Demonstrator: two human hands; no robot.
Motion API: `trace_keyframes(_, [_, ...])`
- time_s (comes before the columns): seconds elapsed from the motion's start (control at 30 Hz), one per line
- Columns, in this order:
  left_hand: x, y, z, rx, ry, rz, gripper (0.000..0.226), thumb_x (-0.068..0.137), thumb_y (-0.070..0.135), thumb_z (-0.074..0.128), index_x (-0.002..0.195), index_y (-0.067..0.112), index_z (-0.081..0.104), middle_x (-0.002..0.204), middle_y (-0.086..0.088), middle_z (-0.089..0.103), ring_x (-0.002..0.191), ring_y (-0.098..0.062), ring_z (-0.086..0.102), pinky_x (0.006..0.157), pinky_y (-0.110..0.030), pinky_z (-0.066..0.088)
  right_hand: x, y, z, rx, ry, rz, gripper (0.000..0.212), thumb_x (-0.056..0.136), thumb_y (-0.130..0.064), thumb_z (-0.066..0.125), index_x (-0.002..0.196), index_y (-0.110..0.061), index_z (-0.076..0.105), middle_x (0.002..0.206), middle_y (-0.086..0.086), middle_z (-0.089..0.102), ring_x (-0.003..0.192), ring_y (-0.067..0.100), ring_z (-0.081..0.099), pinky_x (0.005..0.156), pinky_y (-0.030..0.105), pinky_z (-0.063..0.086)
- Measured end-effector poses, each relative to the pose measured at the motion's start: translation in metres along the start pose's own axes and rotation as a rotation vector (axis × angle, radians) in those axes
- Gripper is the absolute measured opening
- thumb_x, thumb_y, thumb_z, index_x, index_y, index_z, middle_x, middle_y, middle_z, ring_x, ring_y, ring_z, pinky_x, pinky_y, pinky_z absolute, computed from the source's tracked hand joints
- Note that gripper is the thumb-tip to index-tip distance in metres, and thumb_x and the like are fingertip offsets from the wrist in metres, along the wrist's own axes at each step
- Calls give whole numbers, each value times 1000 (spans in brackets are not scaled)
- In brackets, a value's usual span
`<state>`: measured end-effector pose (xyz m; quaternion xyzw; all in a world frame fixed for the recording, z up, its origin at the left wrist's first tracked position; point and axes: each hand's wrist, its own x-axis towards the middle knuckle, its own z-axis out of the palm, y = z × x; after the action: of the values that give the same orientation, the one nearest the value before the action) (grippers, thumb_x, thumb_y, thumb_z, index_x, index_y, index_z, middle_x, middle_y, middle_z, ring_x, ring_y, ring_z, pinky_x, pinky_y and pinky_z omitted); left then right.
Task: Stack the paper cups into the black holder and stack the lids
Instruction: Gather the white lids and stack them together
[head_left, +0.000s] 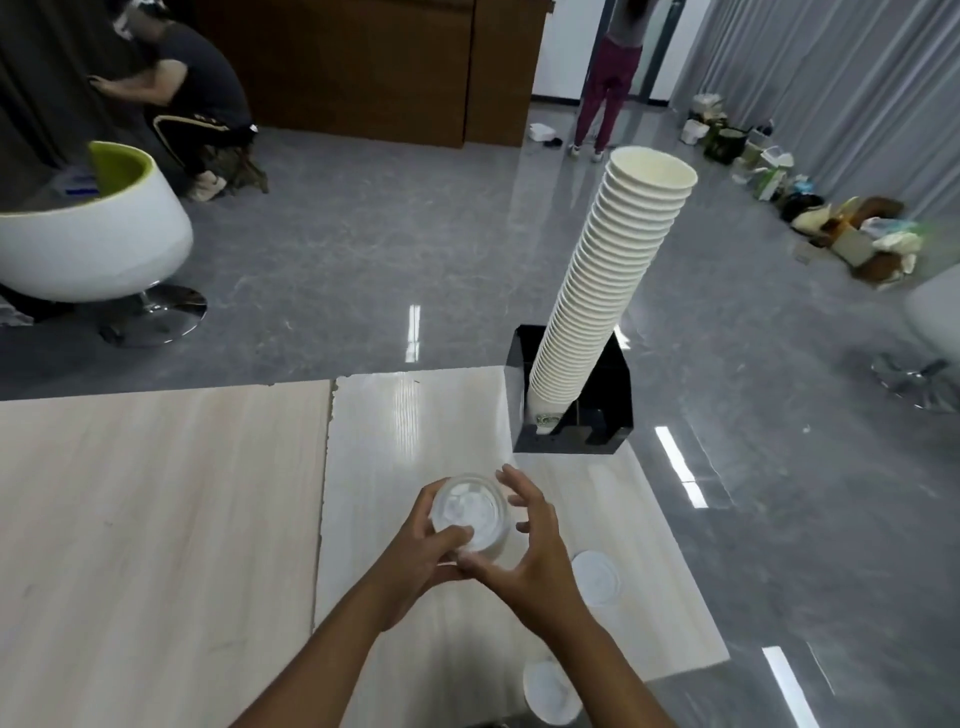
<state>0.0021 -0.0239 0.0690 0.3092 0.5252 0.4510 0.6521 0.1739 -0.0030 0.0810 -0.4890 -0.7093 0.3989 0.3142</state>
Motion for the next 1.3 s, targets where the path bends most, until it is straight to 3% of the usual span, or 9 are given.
trace_keyframes(0.2, [13, -34, 33, -123, 89, -64, 56, 95, 6, 72, 135, 40, 53, 138, -7, 58, 116, -34, 69, 88, -48, 63, -22, 89, -63, -135, 37, 75, 78, 74, -59, 77, 141, -43, 41, 141, -29, 42, 128, 1, 44, 109, 34, 44])
trace_keyframes(0.43, [28, -78, 68, -230, 150, -141, 52, 97, 2, 64, 136, 36, 55, 143, -13, 53, 123, -42, 63, 91, -56, 60, -37, 187, -96, -399, -44, 282, 95, 67, -59, 86, 146, -26, 45, 146, -1, 49, 126, 26, 52, 104, 42, 42])
trace_keyframes(0.53, [28, -87, 76, -239, 173, -164, 50, 99, 5, 63, 137, 36, 55, 143, -11, 54, 123, -39, 63, 91, -56, 60, -35, 203, -97, -424, -89, 327, 100, 70, -59, 86, 152, -26, 39, 154, 1, 41, 131, 30, 46, 107, 50, 44])
trace_keyframes(0.63, [28, -90, 79, -238, 206, -173, 50, 99, 5, 63, 138, 35, 54, 144, -12, 52, 126, -40, 60, 90, -58, 60, -33, 212, -91, -429, -116, 299, 99, 72, -61, 83, 153, -31, 34, 156, 0, 39, 133, 30, 45, 106, 49, 47])
trace_keyframes(0.87, [27, -88, 87, -228, 204, -178, 47, 100, 5, 61, 137, 34, 55, 143, -12, 52, 125, -39, 61, 90, -55, 61, -27, 229, -84, -439, -112, 224, 90, 75, -53, 84, 150, -28, 40, 151, 2, 44, 128, 30, 49, 100, 48, 53])
trace_keyframes(1.0, [25, -88, 86, -231, 194, -182, 46, 101, 5, 59, 135, 35, 56, 143, -11, 52, 124, -39, 61, 90, -54, 61, -23, 221, -89, -359, -57, 190, 89, 75, -46, 87, 149, -24, 43, 148, 2, 47, 129, 27, 48, 107, 43, 46])
trace_keyframes(1.1, [23, -88, 85, -228, 187, -183, 46, 102, 7, 58, 138, 35, 54, 144, -11, 51, 125, -39, 61, 91, -55, 60, -19, 196, -94, -225, 4, 58, 88, 73, -42, 89, 146, -21, 45, 145, 0, 48, 128, 18, 47, 109, 36, 44])
trace_keyframes(1.3, [16, -84, 86, -219, 161, -199, 44, 102, 14, 59, 140, 35, 52, 144, -13, 52, 126, -42, 61, 97, -60, 57, -16, 121, -101, -81, -2, -161, 86, 73, -52, 86, 143, -27, 42, 140, -12, 48, 127, 8, 50, 105, 27, 47])
